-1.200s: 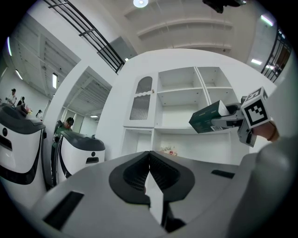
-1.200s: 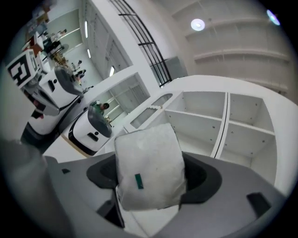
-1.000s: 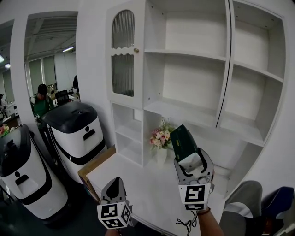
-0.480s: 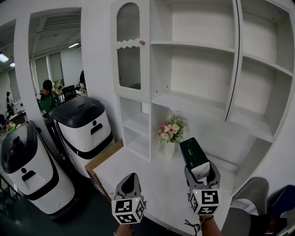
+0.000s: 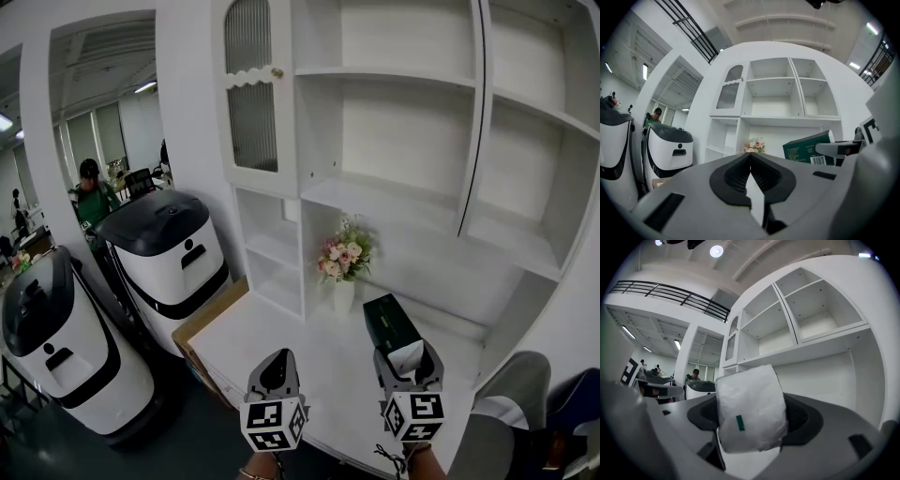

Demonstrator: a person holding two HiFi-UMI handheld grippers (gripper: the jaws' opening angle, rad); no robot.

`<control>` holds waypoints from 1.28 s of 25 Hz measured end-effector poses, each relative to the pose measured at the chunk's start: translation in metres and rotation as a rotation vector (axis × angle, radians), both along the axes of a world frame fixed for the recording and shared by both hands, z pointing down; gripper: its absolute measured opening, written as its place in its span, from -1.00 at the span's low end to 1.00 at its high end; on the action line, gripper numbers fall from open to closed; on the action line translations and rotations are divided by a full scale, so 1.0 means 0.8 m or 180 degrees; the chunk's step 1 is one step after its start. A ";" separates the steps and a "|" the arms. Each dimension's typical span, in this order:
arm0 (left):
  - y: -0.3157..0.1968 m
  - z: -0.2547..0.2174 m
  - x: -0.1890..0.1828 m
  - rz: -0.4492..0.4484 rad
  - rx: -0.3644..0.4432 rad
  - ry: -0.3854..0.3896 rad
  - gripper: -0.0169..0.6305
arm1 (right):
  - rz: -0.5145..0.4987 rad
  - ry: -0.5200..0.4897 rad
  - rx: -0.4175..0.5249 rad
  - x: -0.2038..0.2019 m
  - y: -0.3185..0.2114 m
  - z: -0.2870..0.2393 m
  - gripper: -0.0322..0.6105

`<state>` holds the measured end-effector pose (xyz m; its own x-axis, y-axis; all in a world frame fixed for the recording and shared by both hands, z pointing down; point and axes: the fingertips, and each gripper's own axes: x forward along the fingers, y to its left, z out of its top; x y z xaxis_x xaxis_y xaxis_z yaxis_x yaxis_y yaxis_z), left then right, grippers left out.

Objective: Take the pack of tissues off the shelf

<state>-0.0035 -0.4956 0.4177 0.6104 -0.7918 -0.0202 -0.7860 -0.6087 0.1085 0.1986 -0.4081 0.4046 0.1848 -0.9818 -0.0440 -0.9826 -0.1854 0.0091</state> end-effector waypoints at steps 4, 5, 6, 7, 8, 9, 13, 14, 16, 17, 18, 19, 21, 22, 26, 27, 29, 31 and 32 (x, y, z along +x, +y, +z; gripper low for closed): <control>-0.004 -0.001 0.008 0.0004 0.0014 -0.0015 -0.89 | 0.0033 -0.0054 -0.0014 0.012 -0.001 0.006 0.23; -0.005 -0.002 0.009 0.0005 0.0015 -0.0020 -0.89 | 0.0038 -0.0056 -0.0015 0.014 -0.001 0.006 0.23; -0.006 -0.002 0.011 0.0006 0.0016 -0.0025 -0.89 | 0.0044 -0.0056 -0.0012 0.015 -0.002 0.006 0.24; -0.006 -0.002 0.012 0.0007 0.0015 -0.0030 -0.89 | 0.0053 -0.0055 -0.0003 0.016 -0.002 0.006 0.24; -0.007 -0.002 0.014 0.0009 0.0015 -0.0033 -0.89 | 0.0067 -0.0056 0.0011 0.018 -0.001 0.005 0.24; -0.007 -0.002 0.015 0.0010 0.0016 -0.0036 -0.89 | 0.0087 -0.0058 0.0028 0.019 -0.001 0.004 0.24; -0.009 -0.002 0.018 0.0014 0.0019 -0.0042 -0.89 | 0.0126 -0.0076 0.0080 0.024 0.002 0.003 0.23; -0.009 -0.002 0.018 0.0014 0.0019 -0.0042 -0.89 | 0.0124 -0.0084 0.0081 0.024 0.002 0.003 0.23; -0.010 -0.001 0.019 0.0016 0.0020 -0.0043 -0.89 | 0.0128 -0.0093 0.0079 0.025 0.001 0.004 0.23; -0.010 -0.002 0.019 0.0019 0.0021 -0.0045 -0.89 | 0.0132 -0.0096 0.0080 0.026 0.002 0.005 0.23; -0.010 -0.002 0.019 0.0023 0.0023 -0.0046 -0.89 | 0.0134 -0.0099 0.0081 0.026 0.002 0.004 0.23; -0.010 -0.002 0.019 0.0026 0.0024 -0.0045 -0.89 | 0.0137 -0.0098 0.0082 0.026 0.003 0.004 0.23; -0.010 -0.003 0.019 0.0029 0.0027 -0.0039 -0.89 | 0.0141 -0.0085 0.0084 0.025 0.004 0.003 0.23; -0.010 -0.003 0.018 0.0029 0.0026 -0.0034 -0.89 | 0.0142 -0.0076 0.0085 0.025 0.004 0.002 0.23; -0.009 -0.001 0.016 0.0026 0.0019 -0.0030 -0.89 | 0.0151 -0.0042 0.0096 0.024 0.008 0.001 0.23; -0.009 -0.001 0.016 0.0025 0.0016 -0.0030 -0.89 | 0.0155 -0.0041 0.0098 0.025 0.009 0.001 0.23; -0.008 0.000 0.016 0.0024 0.0013 -0.0028 -0.89 | 0.0156 -0.0047 0.0103 0.026 0.010 0.001 0.23; -0.007 0.000 0.015 0.0020 0.0012 -0.0029 -0.89 | 0.0152 -0.0046 0.0108 0.026 0.012 0.001 0.23; -0.007 0.000 0.015 0.0017 0.0012 -0.0031 -0.89 | 0.0152 -0.0042 0.0109 0.025 0.012 0.000 0.23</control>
<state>0.0084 -0.5011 0.4176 0.6149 -0.7884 -0.0172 -0.7836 -0.6133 0.0986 0.2190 -0.3983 0.4050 0.2321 -0.9698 -0.0746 -0.9727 -0.2320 -0.0110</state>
